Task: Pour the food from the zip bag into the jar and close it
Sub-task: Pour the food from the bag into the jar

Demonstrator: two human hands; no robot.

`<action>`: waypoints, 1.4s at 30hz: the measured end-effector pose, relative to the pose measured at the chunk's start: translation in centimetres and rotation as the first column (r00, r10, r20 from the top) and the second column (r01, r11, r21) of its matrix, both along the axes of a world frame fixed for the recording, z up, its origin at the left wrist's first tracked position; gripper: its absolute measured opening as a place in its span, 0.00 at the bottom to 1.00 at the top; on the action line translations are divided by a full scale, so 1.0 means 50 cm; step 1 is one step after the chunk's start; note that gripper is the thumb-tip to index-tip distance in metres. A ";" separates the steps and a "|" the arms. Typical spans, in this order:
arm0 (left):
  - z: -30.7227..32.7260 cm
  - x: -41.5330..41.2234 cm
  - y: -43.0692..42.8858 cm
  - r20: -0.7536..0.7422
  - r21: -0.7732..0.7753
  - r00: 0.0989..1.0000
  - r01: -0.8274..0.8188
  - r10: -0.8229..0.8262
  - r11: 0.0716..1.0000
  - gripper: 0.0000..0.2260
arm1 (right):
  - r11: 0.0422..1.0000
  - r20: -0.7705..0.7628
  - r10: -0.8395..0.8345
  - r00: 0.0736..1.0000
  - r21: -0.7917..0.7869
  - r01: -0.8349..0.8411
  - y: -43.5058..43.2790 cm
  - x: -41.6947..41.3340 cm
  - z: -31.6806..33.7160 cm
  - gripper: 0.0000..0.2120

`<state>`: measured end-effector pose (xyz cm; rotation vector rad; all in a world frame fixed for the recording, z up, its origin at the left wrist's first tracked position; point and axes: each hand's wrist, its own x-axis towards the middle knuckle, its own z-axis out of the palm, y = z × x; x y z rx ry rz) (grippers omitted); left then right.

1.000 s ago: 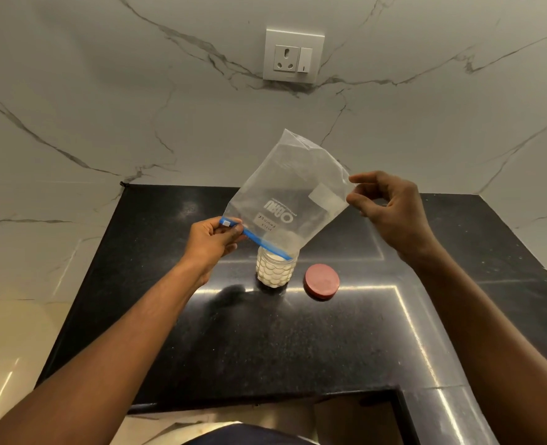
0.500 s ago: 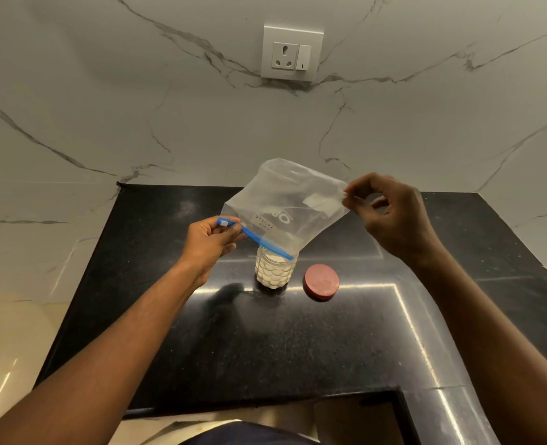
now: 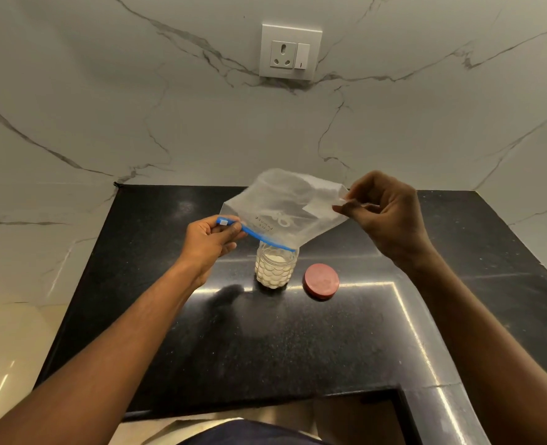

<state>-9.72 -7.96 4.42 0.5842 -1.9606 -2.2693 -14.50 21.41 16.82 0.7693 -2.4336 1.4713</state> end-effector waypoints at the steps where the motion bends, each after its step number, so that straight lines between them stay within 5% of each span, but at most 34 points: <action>1: 0.001 0.000 -0.001 0.000 0.001 1.000 0.001 -0.001 1.000 0.08 | 1.000 0.003 -0.009 1.000 -0.003 0.009 -0.002 0.000 0.000 0.13; 10: 0.004 0.000 -0.002 -0.004 -0.002 1.000 0.006 -0.006 1.000 0.08 | 0.977 -0.045 -0.006 0.999 0.213 0.015 -0.018 -0.002 -0.019 0.06; 17: 0.009 0.003 0.005 -0.001 -0.011 1.000 0.003 -0.003 1.000 0.08 | 0.996 -0.027 -0.039 0.999 0.074 0.041 -0.016 0.002 -0.008 0.07; 35: 0.009 0.016 0.021 0.003 -0.002 1.000 0.009 -0.009 1.000 0.08 | 0.984 -0.028 0.002 1.000 0.179 0.003 -0.045 0.000 -0.057 0.07; 42: 0.005 0.019 0.007 0.011 -0.010 1.000 -0.004 0.004 1.000 0.06 | 0.997 0.008 -0.047 0.999 0.067 0.047 -0.022 -0.012 -0.059 0.13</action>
